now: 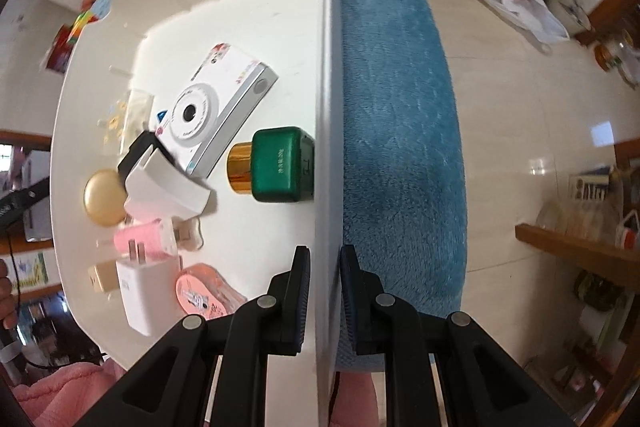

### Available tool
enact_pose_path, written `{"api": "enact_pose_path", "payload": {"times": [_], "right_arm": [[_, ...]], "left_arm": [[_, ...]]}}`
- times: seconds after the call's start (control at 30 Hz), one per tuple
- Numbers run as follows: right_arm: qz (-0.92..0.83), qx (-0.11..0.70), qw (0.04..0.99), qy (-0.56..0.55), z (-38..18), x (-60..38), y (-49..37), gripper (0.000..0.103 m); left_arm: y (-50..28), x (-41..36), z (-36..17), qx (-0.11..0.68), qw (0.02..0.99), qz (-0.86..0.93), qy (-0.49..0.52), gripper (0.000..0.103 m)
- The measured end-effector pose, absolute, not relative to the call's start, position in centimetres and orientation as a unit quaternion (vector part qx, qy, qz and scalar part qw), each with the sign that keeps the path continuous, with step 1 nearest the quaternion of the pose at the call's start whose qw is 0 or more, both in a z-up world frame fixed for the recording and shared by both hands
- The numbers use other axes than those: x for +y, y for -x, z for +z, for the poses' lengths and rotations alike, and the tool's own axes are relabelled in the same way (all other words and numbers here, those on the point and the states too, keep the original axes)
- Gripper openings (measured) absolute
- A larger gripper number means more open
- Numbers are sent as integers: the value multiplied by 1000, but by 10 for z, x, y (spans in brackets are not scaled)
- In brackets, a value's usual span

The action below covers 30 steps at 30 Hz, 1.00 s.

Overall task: Organize rigid objects
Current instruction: 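Lift the clear plastic box and carry it over the tray, then open the left gripper to release the plastic box into the tray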

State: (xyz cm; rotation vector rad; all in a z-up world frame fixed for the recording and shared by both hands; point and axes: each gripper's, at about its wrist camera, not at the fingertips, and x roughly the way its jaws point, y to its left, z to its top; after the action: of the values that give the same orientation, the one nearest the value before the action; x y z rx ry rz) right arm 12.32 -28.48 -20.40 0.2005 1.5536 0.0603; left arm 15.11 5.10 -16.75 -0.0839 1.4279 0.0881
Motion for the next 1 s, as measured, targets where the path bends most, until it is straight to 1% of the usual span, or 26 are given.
{"api": "enact_pose_path", "payload": {"times": [0.13,0.4,0.73,1.0], "right_arm": [[47,701,707,-78,-203,-286,-123,17],[74,701,706,-59,-203,-283,-124,17],[78,699,707,-69,-202,-287,-122,17],[66,704,703,-81,-205,-290,-126,17]], "left_arm": [[-140,36,-155,644,763,28,57,66],[-124,-9,-129,640,766,-9,58,66],[-127,-78,-120,640,762,-97,19,66],[-123,-118,-116,635,752,-172,-37,66]]}}
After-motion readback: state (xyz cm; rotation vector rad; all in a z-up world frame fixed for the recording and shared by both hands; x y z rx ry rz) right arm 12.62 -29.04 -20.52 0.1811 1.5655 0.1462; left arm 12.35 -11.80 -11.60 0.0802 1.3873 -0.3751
